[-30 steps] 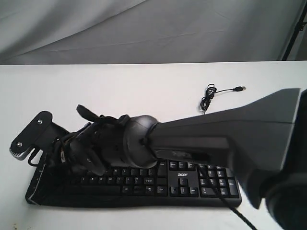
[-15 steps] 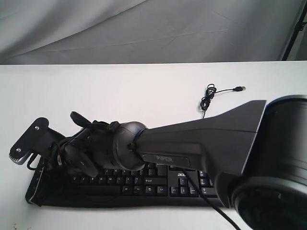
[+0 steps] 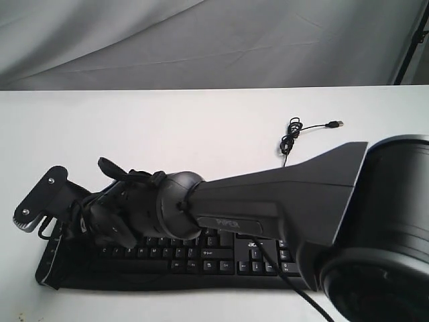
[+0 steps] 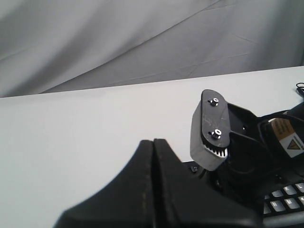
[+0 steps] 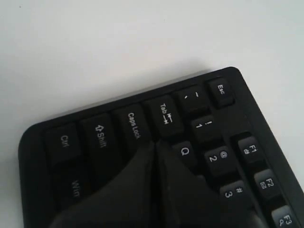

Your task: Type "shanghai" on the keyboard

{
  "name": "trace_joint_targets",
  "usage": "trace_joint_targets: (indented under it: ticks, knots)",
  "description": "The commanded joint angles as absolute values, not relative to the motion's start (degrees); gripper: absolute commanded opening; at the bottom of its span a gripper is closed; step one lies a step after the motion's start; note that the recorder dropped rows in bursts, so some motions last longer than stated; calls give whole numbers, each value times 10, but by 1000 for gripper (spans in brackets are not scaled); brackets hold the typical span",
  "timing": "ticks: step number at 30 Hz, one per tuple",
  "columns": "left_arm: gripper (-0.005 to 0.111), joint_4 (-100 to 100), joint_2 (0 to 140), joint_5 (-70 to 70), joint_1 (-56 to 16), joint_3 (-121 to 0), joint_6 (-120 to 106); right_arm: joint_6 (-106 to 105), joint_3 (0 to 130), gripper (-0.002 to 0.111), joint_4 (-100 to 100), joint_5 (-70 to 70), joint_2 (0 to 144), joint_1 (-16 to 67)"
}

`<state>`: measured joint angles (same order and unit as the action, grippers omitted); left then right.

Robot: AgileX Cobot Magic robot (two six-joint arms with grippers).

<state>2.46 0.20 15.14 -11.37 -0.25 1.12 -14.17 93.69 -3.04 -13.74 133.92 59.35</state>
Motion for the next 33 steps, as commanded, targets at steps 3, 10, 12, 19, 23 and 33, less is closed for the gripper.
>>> trace_joint_targets:
  ticks: [3,10,12,19,23,33]
  knots:
    - [0,25,0,149,-116,0,13,-146,929,0,-15,-183,1298,592]
    - [0,25,0,149,-116,0,13,-96,788,0,-14,-142,1185,578]
    - [0,25,0,149,-116,0,13,-97,741,0,-24,-129,1165,572]
    - [0,25,0,149,-116,0,13,-98,671,0,-36,-84,1155,560]
    - [0,25,0,149,-116,0,13,-103,671,0,-36,-80,1159,558]
    - [0,25,0,149,-116,0,13,-110,671,0,-30,-66,1176,552]
